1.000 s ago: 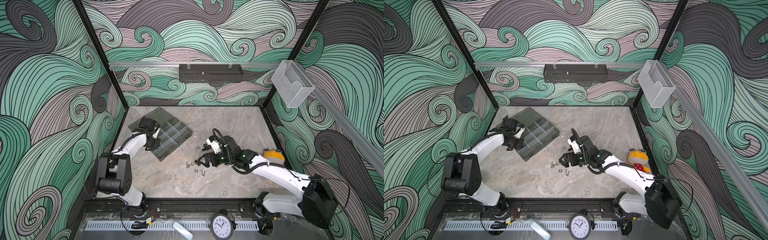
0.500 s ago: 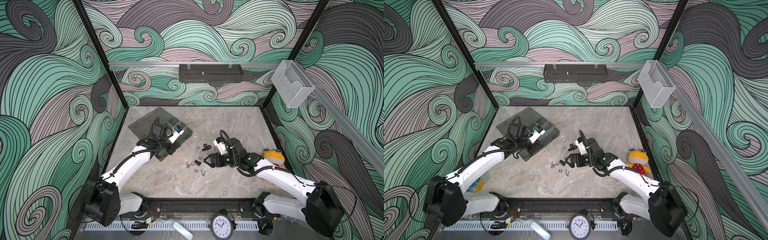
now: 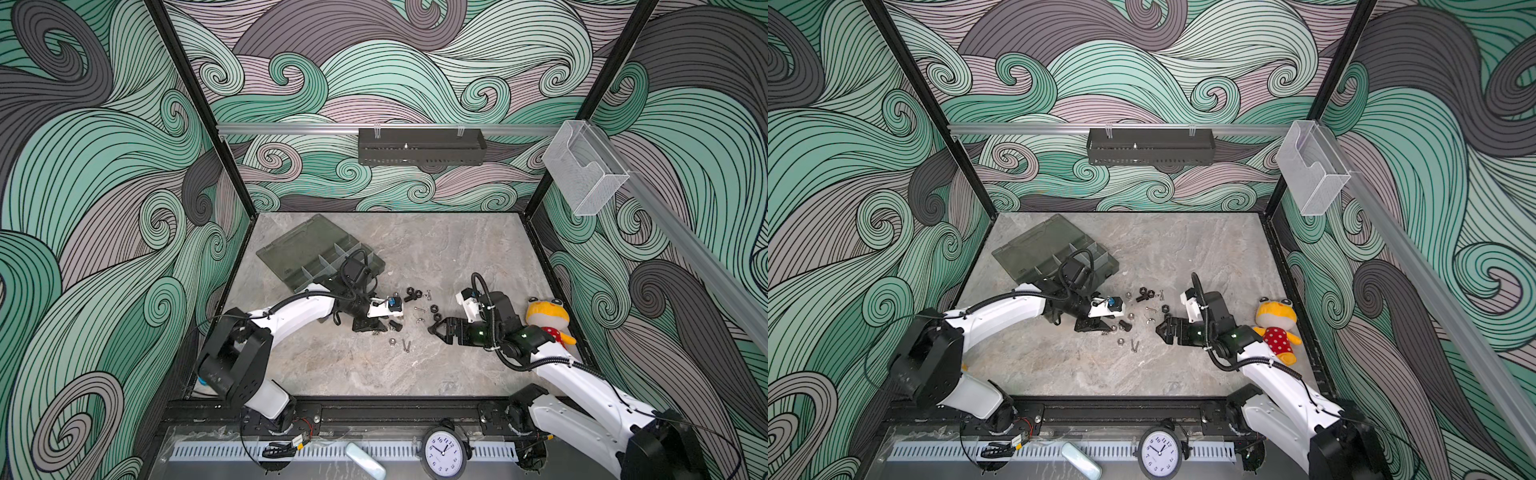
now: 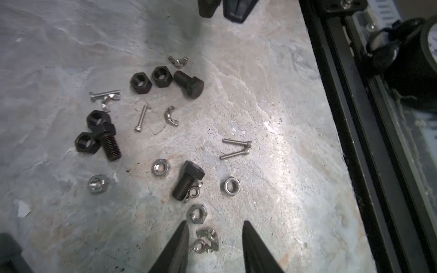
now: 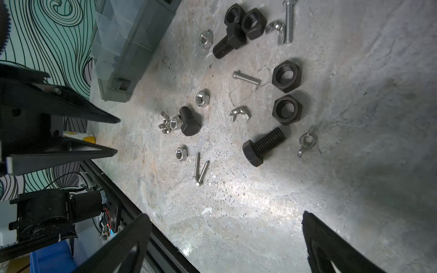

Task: Sort the screws and nuts into containers
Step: Pick up the screw at the center of the table.

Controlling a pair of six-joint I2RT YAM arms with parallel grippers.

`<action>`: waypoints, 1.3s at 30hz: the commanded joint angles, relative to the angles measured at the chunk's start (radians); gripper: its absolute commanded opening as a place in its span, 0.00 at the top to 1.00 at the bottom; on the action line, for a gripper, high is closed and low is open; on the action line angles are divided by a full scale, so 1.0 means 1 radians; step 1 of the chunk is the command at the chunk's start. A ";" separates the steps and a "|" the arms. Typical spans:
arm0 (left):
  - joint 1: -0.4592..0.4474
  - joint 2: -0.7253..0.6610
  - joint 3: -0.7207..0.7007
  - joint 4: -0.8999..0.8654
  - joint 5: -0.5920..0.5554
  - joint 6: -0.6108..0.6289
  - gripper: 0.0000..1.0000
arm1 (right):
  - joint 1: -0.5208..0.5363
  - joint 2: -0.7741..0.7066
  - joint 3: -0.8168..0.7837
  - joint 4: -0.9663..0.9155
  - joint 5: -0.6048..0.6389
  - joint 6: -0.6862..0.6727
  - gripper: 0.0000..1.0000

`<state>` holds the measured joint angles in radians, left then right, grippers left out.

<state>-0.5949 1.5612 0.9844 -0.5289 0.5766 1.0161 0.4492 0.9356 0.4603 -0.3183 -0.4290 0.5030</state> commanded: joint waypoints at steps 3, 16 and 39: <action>-0.029 0.108 0.101 -0.056 -0.021 0.153 0.61 | -0.004 -0.043 0.015 -0.034 -0.030 -0.021 0.01; -0.075 0.299 0.215 -0.009 -0.162 0.121 0.64 | -0.003 -0.067 0.009 -0.035 -0.070 -0.051 0.00; -0.108 0.372 0.267 -0.062 -0.228 0.124 0.63 | -0.002 -0.019 0.008 -0.019 -0.066 -0.052 0.00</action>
<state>-0.6926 1.9362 1.2457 -0.5587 0.3275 1.1183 0.4492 0.9150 0.4595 -0.3481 -0.4877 0.4603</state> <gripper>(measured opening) 0.371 0.996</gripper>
